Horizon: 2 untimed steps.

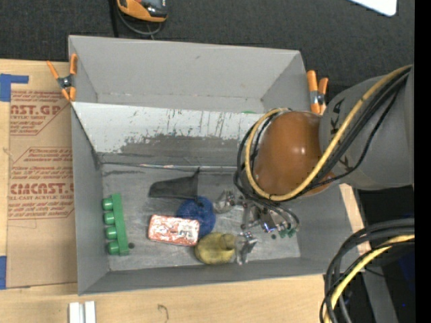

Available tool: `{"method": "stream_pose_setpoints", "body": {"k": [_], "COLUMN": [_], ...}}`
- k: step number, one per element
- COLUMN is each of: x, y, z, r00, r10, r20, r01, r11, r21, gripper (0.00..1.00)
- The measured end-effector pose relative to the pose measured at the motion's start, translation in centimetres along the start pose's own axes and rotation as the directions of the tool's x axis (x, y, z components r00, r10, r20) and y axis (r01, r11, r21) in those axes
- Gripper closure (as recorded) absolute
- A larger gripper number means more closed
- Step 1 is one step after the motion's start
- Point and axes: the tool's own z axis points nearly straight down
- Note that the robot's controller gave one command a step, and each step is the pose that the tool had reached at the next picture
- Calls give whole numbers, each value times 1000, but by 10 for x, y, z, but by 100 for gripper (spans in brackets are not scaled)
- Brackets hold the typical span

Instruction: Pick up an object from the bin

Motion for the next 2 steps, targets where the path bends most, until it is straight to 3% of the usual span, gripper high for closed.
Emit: {"method": "stream_pose_setpoints", "body": {"k": [1,2], "x": [-16,-16], "y": [5,5], "z": [55,54], "r00": [1000,1000], "r10": [-26,-26], "r20": [-3,-2], "r01": [26,26], "r11": [1000,1000], "r21": [1,2], "gripper": [100,100]}}
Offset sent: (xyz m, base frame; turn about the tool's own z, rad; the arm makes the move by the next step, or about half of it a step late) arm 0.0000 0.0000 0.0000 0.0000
